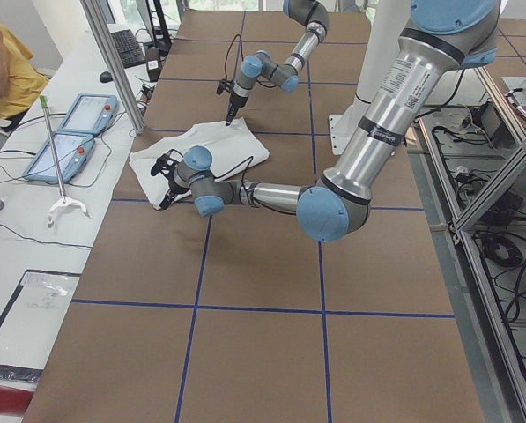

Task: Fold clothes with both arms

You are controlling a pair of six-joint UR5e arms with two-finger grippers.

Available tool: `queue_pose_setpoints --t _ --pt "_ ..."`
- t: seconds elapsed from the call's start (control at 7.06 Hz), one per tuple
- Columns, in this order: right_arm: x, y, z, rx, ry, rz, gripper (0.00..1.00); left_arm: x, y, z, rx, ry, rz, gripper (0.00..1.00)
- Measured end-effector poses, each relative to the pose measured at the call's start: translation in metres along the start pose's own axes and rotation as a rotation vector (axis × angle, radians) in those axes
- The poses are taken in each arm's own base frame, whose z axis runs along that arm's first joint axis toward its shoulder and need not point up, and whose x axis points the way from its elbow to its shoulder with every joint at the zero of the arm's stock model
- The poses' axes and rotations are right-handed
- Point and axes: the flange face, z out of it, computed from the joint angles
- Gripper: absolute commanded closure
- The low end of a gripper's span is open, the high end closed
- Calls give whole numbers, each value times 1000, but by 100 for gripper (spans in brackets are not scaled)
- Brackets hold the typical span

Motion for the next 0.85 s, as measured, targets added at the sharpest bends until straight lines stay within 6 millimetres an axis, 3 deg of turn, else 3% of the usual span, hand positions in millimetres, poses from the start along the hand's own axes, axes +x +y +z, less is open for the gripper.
queue_pose_setpoints --t 0.14,0.85 --pt "0 0 0 0 1 -2 100 -1 2 0 3 2 1 0" --pt "0 -2 -3 -2 -3 2 100 -2 3 -1 6 4 1 0"
